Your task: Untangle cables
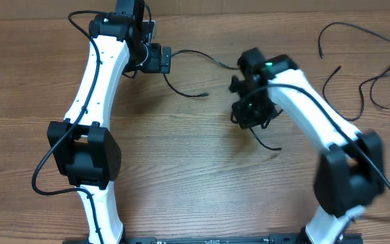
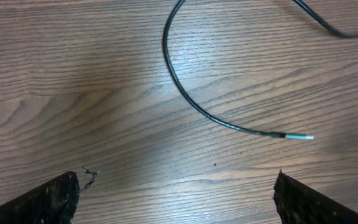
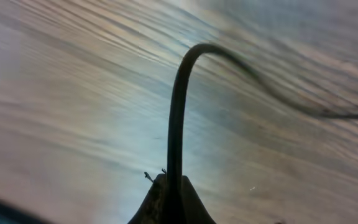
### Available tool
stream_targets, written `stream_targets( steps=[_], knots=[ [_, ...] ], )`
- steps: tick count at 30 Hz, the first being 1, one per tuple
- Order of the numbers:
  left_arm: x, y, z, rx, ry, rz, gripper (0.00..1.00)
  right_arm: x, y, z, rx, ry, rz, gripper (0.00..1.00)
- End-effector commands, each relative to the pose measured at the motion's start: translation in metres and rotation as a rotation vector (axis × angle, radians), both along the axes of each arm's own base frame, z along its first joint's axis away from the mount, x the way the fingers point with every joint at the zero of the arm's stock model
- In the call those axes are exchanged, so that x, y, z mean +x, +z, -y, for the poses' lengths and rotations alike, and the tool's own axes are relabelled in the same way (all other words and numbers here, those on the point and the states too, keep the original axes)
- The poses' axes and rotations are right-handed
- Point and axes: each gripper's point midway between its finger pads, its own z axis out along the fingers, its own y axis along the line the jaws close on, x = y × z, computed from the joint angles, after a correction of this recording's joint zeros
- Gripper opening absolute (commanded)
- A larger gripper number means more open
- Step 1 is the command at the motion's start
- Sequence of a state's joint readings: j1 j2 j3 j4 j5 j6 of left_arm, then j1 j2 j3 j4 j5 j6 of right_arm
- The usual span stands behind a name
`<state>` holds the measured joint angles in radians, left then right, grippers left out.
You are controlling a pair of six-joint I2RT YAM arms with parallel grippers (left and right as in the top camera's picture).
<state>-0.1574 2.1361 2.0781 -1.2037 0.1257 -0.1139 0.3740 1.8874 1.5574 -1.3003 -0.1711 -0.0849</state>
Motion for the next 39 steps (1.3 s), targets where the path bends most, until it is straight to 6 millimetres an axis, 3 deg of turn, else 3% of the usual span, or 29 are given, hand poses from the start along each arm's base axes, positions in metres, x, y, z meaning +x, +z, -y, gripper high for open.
stream_targets(
  steps=[1,6,11,14,18,25,33,37,39],
  knots=[
    [-0.001,0.004,0.002,-0.001,0.009,0.007,1.00,-0.003,0.079,-0.018,0.192,-0.066,0.150,0.04],
    [-0.001,0.004,0.002,-0.001,0.008,0.007,1.00,-0.011,0.150,-0.016,0.288,-0.117,0.322,0.04],
    [-0.002,0.004,0.004,-0.001,0.003,0.007,1.00,-0.033,0.216,-0.007,0.372,-0.102,0.508,0.04],
    [-0.002,0.004,0.004,-0.001,0.003,0.007,0.99,-0.047,0.247,0.000,0.409,-0.102,0.615,0.04],
    [-0.002,0.004,0.004,-0.001,0.003,0.007,1.00,-0.057,0.275,0.028,0.391,-0.277,0.732,0.04],
    [-0.002,0.004,0.004,-0.001,0.003,0.007,0.99,-0.074,0.291,0.103,0.230,-0.700,0.865,0.04],
    [-0.001,0.004,0.004,-0.001,0.005,0.007,1.00,-0.107,0.263,0.163,-0.028,-1.030,0.811,0.04],
    [-0.002,0.004,0.004,-0.001,0.003,0.007,1.00,-0.126,0.259,0.193,-0.154,-1.204,0.831,0.04],
    [-0.002,0.004,0.004,-0.001,0.003,0.007,1.00,-0.126,0.260,0.197,-0.169,-1.219,0.848,0.04]
  ],
)
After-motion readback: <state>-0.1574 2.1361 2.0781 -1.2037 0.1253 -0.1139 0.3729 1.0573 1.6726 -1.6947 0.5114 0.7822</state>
